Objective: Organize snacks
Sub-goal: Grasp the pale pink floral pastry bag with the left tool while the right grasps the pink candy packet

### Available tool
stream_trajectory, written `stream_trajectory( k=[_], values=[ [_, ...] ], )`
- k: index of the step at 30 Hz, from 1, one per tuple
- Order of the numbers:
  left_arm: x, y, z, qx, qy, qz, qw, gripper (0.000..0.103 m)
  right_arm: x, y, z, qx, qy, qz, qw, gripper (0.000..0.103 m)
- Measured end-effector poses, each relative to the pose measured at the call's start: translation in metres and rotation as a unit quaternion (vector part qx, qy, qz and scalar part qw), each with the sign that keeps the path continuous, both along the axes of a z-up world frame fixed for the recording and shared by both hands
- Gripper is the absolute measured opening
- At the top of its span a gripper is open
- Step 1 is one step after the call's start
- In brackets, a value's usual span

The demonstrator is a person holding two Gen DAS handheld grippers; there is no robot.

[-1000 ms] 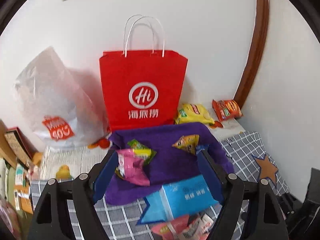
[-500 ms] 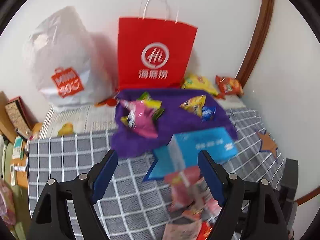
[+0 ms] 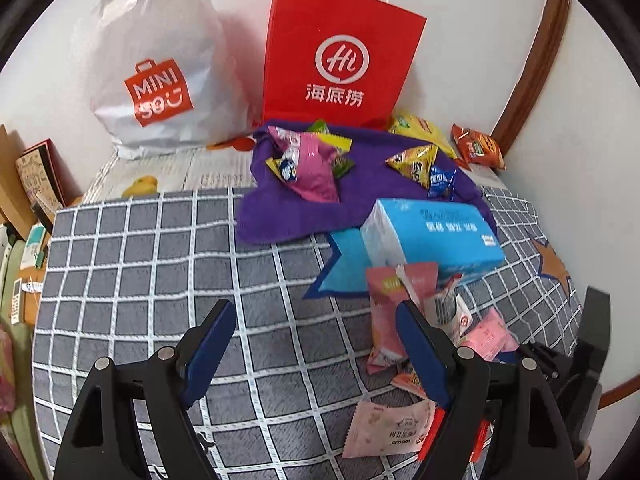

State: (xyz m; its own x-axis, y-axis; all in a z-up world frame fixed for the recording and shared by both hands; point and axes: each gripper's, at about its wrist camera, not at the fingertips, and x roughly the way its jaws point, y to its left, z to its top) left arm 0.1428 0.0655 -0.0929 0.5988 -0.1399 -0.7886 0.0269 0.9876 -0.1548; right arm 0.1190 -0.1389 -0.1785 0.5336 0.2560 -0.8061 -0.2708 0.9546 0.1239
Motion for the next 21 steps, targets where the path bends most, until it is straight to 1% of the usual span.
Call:
stream_trajectory(
  k=[2,4,6,10,14,16,18,20,21],
  values=[
    [-0.001,-0.003,-0.004,0.000,0.002,-0.002,1.0000,0.080,-0.001,-0.009,0.001,0.009,-0.009,0.004,1.000,0.035],
    [-0.005,-0.006,-0.009,-0.004,0.002,-0.006,1.0000,0.080,-0.001,-0.018,0.003,0.006,-0.021,0.001,1.000,0.035],
    [-0.009,-0.008,-0.015,-0.005,0.005,-0.009,0.9999,0.080,-0.001,-0.029,0.005,0.001,-0.035,-0.001,0.999,0.035],
    [-0.021,-0.016,-0.031,-0.008,0.025,-0.013,0.9996,0.080,0.004,-0.054,0.008,-0.019,-0.057,-0.019,0.998,0.035],
    [-0.032,-0.026,-0.047,-0.014,0.044,-0.021,0.9987,0.080,0.010,-0.067,0.001,-0.030,-0.058,-0.034,0.997,0.035],
    [-0.038,-0.031,-0.054,-0.019,0.051,-0.029,0.9981,0.080,0.012,-0.071,-0.001,-0.018,-0.049,-0.032,0.998,0.035],
    [-0.042,-0.037,-0.059,-0.023,0.056,-0.034,0.9976,0.080,0.011,-0.072,0.001,-0.015,-0.052,-0.034,0.998,0.035],
    [-0.046,-0.043,-0.062,-0.022,0.057,-0.041,0.9972,0.081,0.013,-0.069,-0.001,-0.028,-0.050,-0.036,0.998,0.035],
    [-0.048,-0.049,-0.064,-0.016,0.058,-0.048,0.9970,0.081,0.014,-0.067,-0.003,-0.034,-0.044,-0.033,0.998,0.035]
  ],
)
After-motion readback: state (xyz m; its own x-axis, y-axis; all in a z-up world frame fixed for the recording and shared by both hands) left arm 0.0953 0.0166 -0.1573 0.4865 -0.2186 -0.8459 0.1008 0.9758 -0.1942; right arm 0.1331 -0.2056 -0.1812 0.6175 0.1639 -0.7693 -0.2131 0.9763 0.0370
